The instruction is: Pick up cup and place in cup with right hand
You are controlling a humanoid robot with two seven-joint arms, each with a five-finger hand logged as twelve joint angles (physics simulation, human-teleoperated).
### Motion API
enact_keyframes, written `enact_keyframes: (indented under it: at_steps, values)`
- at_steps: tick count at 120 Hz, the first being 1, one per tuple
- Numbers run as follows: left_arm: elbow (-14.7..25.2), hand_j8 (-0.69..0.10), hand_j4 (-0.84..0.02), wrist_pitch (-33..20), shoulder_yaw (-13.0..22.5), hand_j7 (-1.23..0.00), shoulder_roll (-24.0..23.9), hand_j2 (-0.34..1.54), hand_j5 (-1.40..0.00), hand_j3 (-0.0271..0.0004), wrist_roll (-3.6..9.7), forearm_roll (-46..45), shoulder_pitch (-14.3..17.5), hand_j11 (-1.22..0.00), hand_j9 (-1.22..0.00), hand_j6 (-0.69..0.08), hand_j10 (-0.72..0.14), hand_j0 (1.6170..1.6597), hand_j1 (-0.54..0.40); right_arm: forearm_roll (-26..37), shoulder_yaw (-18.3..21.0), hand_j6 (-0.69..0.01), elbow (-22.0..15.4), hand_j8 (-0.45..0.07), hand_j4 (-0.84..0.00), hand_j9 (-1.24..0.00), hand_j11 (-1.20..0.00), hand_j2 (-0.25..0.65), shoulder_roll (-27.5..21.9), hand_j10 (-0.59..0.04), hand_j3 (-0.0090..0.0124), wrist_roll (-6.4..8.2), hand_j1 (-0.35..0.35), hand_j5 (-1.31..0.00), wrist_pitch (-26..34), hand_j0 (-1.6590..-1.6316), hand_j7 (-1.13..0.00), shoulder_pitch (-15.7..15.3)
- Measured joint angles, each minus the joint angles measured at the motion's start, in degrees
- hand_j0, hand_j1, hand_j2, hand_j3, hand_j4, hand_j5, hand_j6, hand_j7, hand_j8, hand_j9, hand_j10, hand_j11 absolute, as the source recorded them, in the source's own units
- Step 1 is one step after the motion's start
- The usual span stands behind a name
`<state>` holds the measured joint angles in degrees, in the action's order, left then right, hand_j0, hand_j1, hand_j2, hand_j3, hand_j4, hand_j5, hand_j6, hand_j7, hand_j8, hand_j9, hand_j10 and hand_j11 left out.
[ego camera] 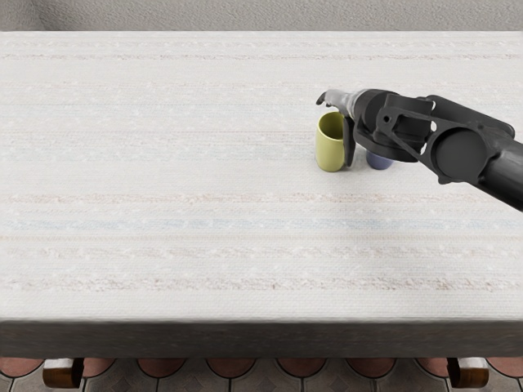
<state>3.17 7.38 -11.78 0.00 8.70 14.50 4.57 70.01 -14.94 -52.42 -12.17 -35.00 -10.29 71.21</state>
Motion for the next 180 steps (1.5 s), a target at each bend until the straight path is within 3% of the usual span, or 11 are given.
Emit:
enact_keyframes:
  at_steps: [34, 85, 94, 101, 105, 119, 121, 132, 140, 164, 180]
  values:
    - [0.00, -0.018, -0.018, 0.00, 0.00, -0.02, 0.00, 0.00, -0.02, 0.0000, 0.00, 0.00, 0.00, -0.02, -0.02, -0.018, -0.018, 1.6581, 0.328, 0.02, 0.23, -0.161, 0.19, -0.160, -0.159, -0.20, -0.20, -0.030, 0.93, -0.158, 0.0000, 0.00, -0.162, -0.20, 0.00, -1.6581, -0.20, 0.30]
    - [0.00, -0.018, -0.018, 0.00, 0.00, -0.02, 0.00, 0.00, -0.02, 0.0000, 0.00, -0.01, 0.00, -0.02, -0.02, -0.018, -0.018, 1.6581, 0.328, -0.03, 1.11, -0.337, 1.74, -0.338, -0.337, -0.43, -0.43, -0.060, 1.52, -0.335, 0.0000, 0.00, 0.048, -0.43, 0.02, -1.6580, -0.43, 0.33]
    - [0.00, -0.018, -0.018, 0.00, 0.00, -0.02, 0.00, 0.00, -0.02, 0.0000, 0.00, 0.00, -0.07, -0.02, -0.02, -0.018, -0.018, 1.6581, 0.328, -0.22, 1.08, -0.340, 1.78, -0.306, -0.387, -0.51, -0.51, -0.040, 1.53, -0.383, -0.0010, -0.01, 0.070, -0.51, -0.01, -1.6560, -0.50, 0.33]
    - [0.00, -0.018, -0.018, 0.00, 0.00, -0.02, 0.00, 0.00, -0.02, 0.0000, 0.00, 0.00, -0.04, -0.02, -0.02, -0.018, -0.018, 1.6581, 0.328, -0.36, 1.06, -0.312, 1.96, -0.274, -0.419, -0.57, -0.57, 0.002, 1.53, -0.419, -0.0001, -0.03, 0.096, -0.57, -0.06, -1.6548, -0.56, 0.33]
    - [0.00, -0.018, -0.018, 0.00, 0.00, -0.02, 0.00, 0.00, -0.02, -0.0001, 0.00, 0.00, -0.03, -0.02, -0.02, -0.018, -0.018, 1.6581, 0.328, -0.46, 1.05, -0.294, 2.11, -0.262, -0.437, -0.60, -0.60, 0.042, 1.53, -0.398, -0.0005, -0.04, 0.118, -0.60, -0.08, -1.6538, -0.59, 0.33]
    - [0.00, -0.018, -0.018, 0.00, 0.00, -0.02, 0.00, 0.00, -0.02, 0.0000, 0.00, 0.00, -0.03, -0.02, -0.02, -0.018, -0.018, 1.6581, 0.328, -0.73, 1.02, -0.247, 2.35, -0.201, -0.449, -0.69, -0.69, 0.000, 1.53, -0.344, -0.0010, -0.04, 0.117, -0.69, -0.14, -1.6506, -0.66, 0.48]
    - [0.00, -0.018, -0.018, 0.00, 0.00, -0.02, 0.00, 0.00, -0.02, 0.0000, 0.00, 0.00, -0.05, -0.02, -0.02, -0.018, -0.018, 1.6581, 0.328, -0.75, 1.01, -0.238, 2.35, -0.200, -0.440, -0.70, -0.70, 0.046, 1.53, -0.338, -0.0002, -0.04, 0.138, -0.70, -0.18, -1.6509, -0.67, 0.52]
    - [0.00, -0.018, -0.018, 0.00, 0.00, -0.02, 0.00, 0.00, -0.02, 0.0000, 0.00, 0.00, -0.07, -0.02, -0.02, -0.018, -0.018, 1.6581, 0.328, -0.90, 0.95, -0.205, 2.09, -0.169, -0.405, -0.75, -0.74, -0.007, 1.45, -0.305, -0.0005, -0.04, 0.128, -0.74, -0.42, -1.6494, -0.71, 0.70]
    - [0.00, -0.018, -0.018, 0.00, 0.00, -0.02, 0.00, 0.00, -0.02, 0.0000, 0.00, 0.00, -0.07, -0.02, -0.02, -0.018, -0.018, 1.6581, 0.328, -0.95, 0.76, -0.189, 1.18, -0.161, -0.393, -0.76, -0.76, 0.044, 1.20, -0.300, -0.0007, -0.04, 0.151, -0.76, -0.62, -1.6497, -0.73, 0.79]
    - [0.00, -0.018, -0.018, 0.00, 0.00, -0.02, 0.00, 0.00, -0.02, 0.0000, 0.00, 0.00, -0.01, -0.02, -0.02, -0.018, -0.018, 1.6581, 0.328, -1.10, -0.74, -0.190, -7.92, -0.159, -0.392, -0.81, -0.79, -0.008, -4.19, -0.299, -0.0006, -0.06, 0.123, -0.80, -1.04, -1.6466, -0.76, 0.85]
    - [0.00, -0.018, -0.018, 0.00, 0.00, -0.02, 0.00, 0.00, -0.02, 0.0000, 0.00, 0.00, -0.05, -0.02, -0.02, -0.018, -0.018, 1.6581, 0.328, -1.17, -2.05, -0.180, -14.14, -0.141, -0.376, -0.82, -0.80, 0.048, -8.54, -0.290, -0.0013, -0.07, 0.150, -0.82, -1.93, -1.6465, -0.77, 0.98]
